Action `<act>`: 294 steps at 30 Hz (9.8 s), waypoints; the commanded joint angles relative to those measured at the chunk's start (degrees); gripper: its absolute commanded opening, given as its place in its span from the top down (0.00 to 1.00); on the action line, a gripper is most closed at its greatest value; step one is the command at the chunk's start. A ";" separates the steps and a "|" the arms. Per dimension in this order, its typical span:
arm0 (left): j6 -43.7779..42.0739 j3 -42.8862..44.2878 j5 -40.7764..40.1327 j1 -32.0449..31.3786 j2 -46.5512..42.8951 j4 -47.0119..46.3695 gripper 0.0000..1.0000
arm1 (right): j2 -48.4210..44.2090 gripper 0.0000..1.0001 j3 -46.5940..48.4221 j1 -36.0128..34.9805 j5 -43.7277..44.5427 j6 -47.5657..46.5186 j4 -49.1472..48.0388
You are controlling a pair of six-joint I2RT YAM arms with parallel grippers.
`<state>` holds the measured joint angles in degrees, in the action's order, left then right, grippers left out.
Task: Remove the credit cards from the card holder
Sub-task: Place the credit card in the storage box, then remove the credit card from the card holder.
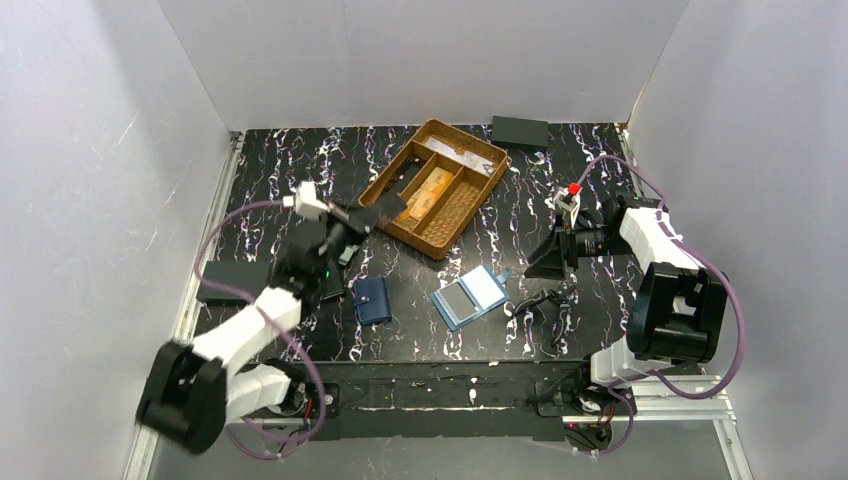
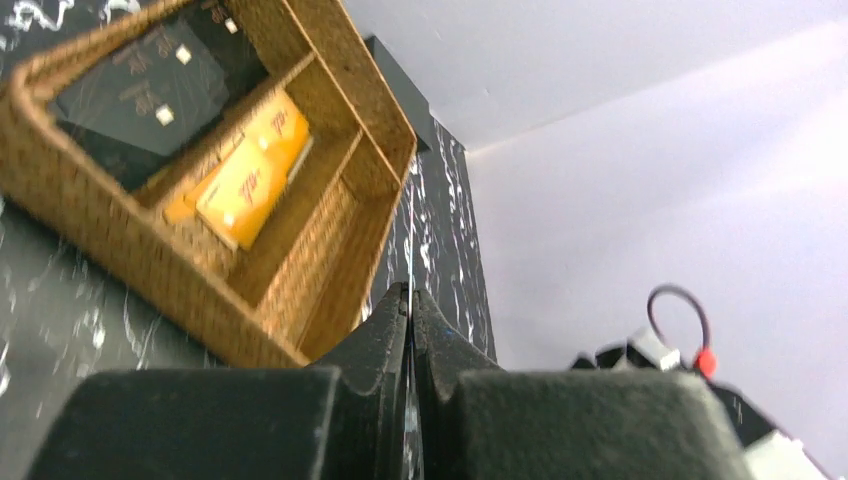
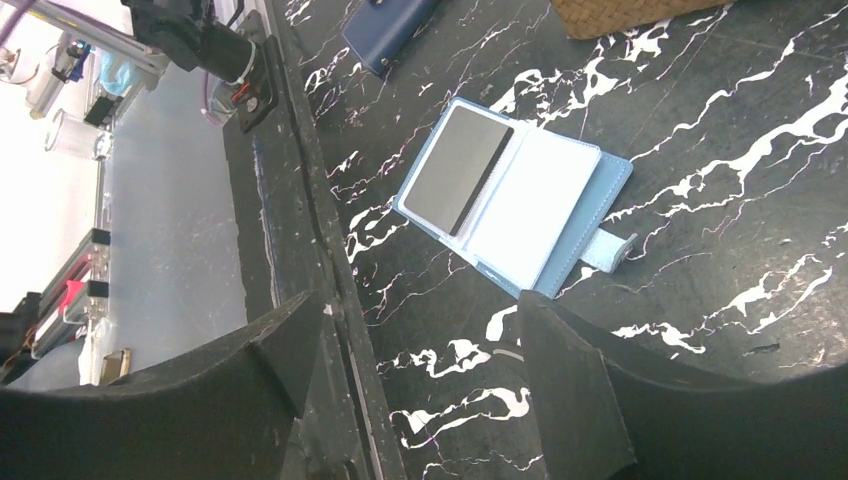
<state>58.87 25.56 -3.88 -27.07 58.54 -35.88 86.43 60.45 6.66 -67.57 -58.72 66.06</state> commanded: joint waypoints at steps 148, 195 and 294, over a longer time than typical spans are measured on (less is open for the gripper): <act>-9.90 -20.73 25.60 -5.35 -15.57 16.18 0.02 | -27.16 0.02 -19.28 10.66 6.65 8.96 -26.07; -25.74 -7.76 1.21 -9.58 -12.30 33.74 0.02 | -29.66 0.02 -19.94 10.74 7.89 9.55 -27.57; 18.03 6.86 -0.33 -28.39 27.86 8.90 0.60 | 2.78 0.83 -16.90 -29.15 26.11 51.78 -52.29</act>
<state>76.97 31.77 -3.60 -55.24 88.20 -29.06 88.55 41.76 -21.96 -41.50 -6.15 13.47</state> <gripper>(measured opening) 0.396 0.169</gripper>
